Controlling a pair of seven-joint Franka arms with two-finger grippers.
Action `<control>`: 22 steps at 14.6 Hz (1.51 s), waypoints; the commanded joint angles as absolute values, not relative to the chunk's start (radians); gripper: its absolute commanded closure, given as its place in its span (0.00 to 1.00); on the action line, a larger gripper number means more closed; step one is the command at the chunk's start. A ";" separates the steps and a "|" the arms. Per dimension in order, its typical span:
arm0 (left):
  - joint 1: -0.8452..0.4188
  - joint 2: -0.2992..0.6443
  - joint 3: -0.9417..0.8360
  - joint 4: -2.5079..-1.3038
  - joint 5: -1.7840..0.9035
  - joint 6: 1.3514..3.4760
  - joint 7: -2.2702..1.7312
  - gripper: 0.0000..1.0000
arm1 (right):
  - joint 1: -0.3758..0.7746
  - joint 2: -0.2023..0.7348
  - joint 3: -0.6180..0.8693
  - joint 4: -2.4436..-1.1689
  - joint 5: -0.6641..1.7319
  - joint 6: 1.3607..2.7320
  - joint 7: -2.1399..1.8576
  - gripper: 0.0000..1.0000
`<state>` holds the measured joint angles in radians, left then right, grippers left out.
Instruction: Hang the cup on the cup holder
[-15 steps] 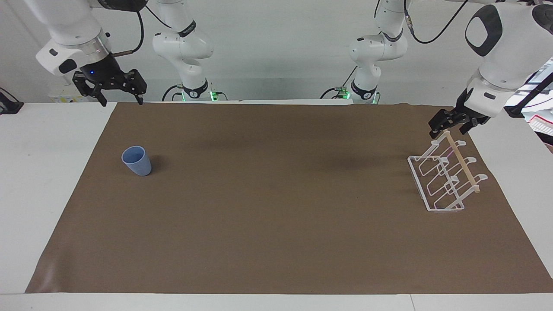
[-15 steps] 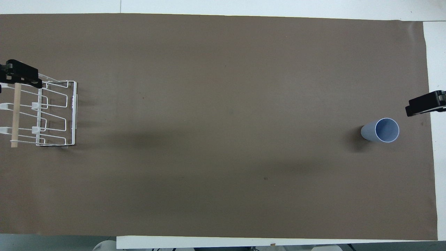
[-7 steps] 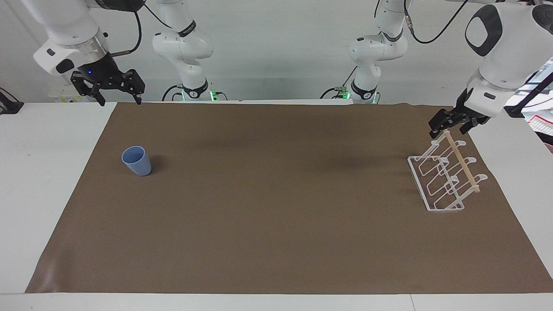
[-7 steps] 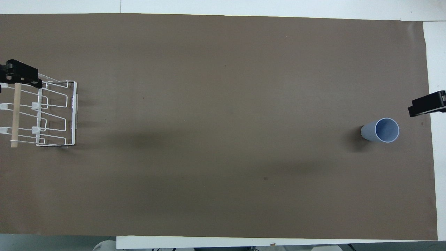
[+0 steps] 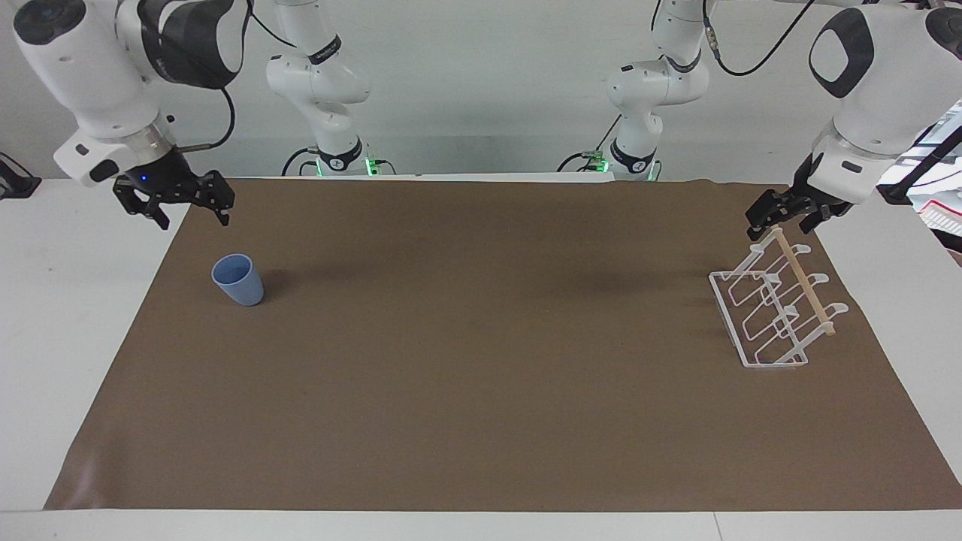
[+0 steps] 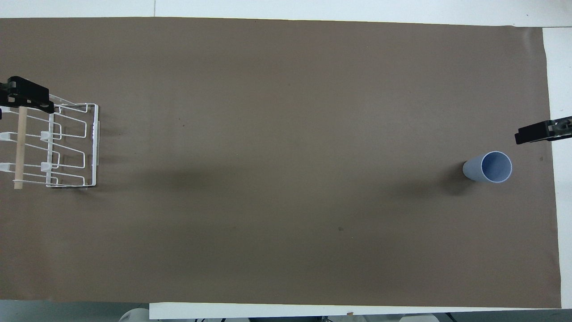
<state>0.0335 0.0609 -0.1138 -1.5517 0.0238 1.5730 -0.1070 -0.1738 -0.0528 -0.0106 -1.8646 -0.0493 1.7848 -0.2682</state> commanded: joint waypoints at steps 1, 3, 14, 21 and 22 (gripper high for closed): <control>0.038 0.031 -0.112 -1.583 0.025 1.569 -0.091 0.00 | -0.218 -0.029 -0.005 -1.979 -0.026 1.902 -0.302 0.01; 0.038 0.031 -0.112 -1.583 0.025 1.569 -0.089 0.00 | -0.224 0.006 -0.005 -1.990 -0.025 1.945 -0.302 0.02; 0.038 0.031 -0.112 -1.583 0.025 1.569 -0.089 0.00 | -0.310 0.043 -0.005 -2.163 -0.025 2.121 -0.425 0.11; 0.038 0.031 -0.112 -1.583 0.025 1.569 -0.090 0.00 | -0.307 0.046 -0.005 -2.223 -0.025 2.206 -0.459 0.39; 0.038 0.031 -0.112 -1.583 0.025 1.569 -0.089 0.00 | -0.307 0.045 -0.005 -2.227 -0.025 2.206 -0.460 0.47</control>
<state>0.0335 0.0609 -0.1138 -1.5519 0.0238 1.5730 -0.1062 -0.2981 0.0545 -0.0095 -2.2073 -0.0463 2.1849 -0.4246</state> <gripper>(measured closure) 0.000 0.379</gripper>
